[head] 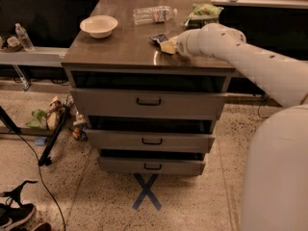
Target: Place rxbar blueberry into paper bowl
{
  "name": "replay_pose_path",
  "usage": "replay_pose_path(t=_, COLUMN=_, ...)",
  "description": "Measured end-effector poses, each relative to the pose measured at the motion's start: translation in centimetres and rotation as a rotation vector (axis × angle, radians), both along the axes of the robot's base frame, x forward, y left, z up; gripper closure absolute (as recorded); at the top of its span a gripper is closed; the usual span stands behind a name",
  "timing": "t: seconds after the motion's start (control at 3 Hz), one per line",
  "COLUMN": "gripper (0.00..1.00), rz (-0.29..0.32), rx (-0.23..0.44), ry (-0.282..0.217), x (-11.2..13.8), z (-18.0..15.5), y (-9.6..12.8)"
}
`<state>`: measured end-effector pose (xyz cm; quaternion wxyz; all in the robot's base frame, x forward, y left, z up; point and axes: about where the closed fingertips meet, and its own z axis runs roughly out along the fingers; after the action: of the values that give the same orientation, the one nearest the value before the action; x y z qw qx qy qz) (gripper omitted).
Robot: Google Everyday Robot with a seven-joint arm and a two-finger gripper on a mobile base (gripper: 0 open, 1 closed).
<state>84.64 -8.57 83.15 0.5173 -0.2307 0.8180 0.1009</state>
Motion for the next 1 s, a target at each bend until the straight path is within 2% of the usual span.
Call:
replay_pose_path(t=0.33, gripper=1.0, rz=0.059, rx=0.02, ry=-0.042, x=-0.2, z=2.3, y=1.8)
replay_pose_path(t=0.67, gripper=1.0, rz=0.185, rx=0.06, ry=-0.129, x=-1.4, z=7.4, y=5.3)
replay_pose_path(t=1.0, gripper=1.0, rz=0.218, rx=0.054, ry=-0.148, x=-1.7, z=7.9, y=6.8)
